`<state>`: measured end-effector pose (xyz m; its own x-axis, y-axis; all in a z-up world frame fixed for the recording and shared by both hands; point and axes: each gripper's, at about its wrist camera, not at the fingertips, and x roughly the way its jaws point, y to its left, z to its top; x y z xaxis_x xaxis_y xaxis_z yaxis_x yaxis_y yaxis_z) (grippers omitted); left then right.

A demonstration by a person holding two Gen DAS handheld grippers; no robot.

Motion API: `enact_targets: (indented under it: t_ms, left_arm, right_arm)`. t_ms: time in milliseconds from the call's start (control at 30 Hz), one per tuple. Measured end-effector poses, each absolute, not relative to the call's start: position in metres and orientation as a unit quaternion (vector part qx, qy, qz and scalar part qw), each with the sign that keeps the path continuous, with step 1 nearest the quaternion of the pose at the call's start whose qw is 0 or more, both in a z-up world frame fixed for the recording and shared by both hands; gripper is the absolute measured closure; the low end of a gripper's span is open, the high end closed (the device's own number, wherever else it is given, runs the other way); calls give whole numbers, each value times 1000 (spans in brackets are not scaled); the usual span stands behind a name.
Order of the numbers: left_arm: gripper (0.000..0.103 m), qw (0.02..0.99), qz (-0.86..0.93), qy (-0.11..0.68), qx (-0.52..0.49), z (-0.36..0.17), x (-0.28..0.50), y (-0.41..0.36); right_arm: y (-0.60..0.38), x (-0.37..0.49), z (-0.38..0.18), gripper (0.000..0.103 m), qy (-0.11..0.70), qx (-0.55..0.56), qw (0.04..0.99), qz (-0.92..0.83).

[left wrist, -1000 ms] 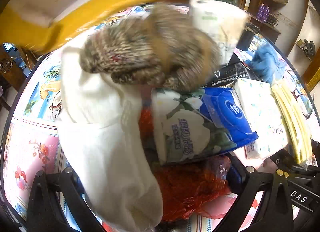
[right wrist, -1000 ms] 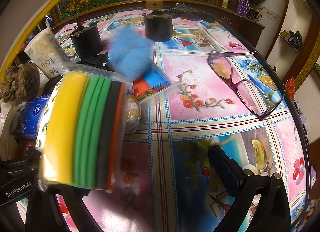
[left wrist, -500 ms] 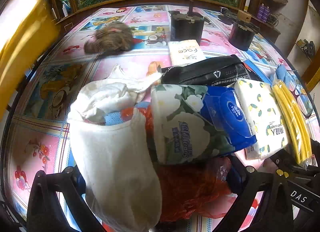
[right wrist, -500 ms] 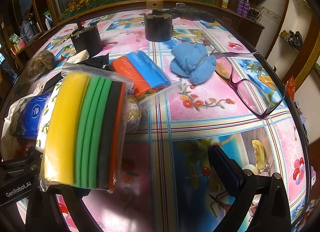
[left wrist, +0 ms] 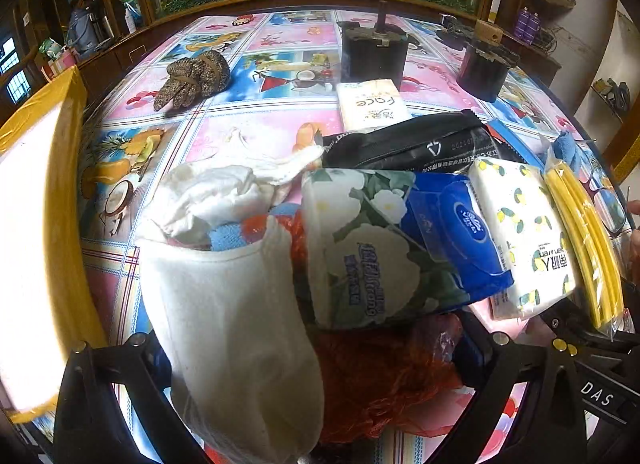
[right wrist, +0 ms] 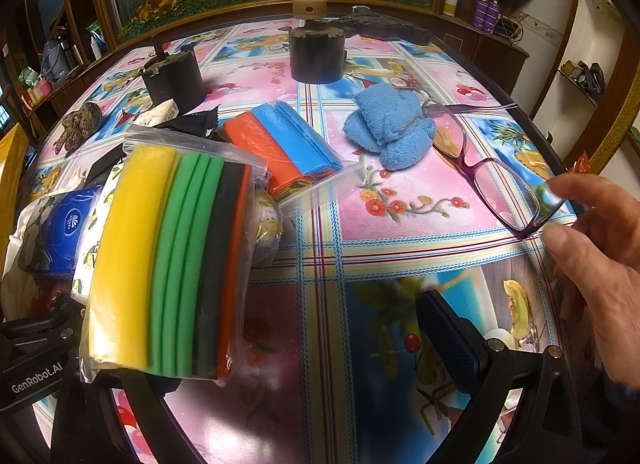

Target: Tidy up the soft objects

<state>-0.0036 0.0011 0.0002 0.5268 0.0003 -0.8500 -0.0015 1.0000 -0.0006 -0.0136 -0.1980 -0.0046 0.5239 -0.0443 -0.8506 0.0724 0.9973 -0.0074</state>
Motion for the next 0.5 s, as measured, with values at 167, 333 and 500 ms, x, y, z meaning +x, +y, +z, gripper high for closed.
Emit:
enact_targets:
  t_ms: [167,333,500]
  left_arm:
    - [0,874,1,486,-1,0,-4,1]
    - [0,874,0,486,-1,-2,-1,2]
    - [0,874,0,486,-1,-2,0,2]
  right_arm:
    - [-198,-14,-5,1,487,14,873,-34]
    - [-198,-14,-5,1,487,14,873,-34]
    - [-198,-14,-5,1,487,14,873,-34]
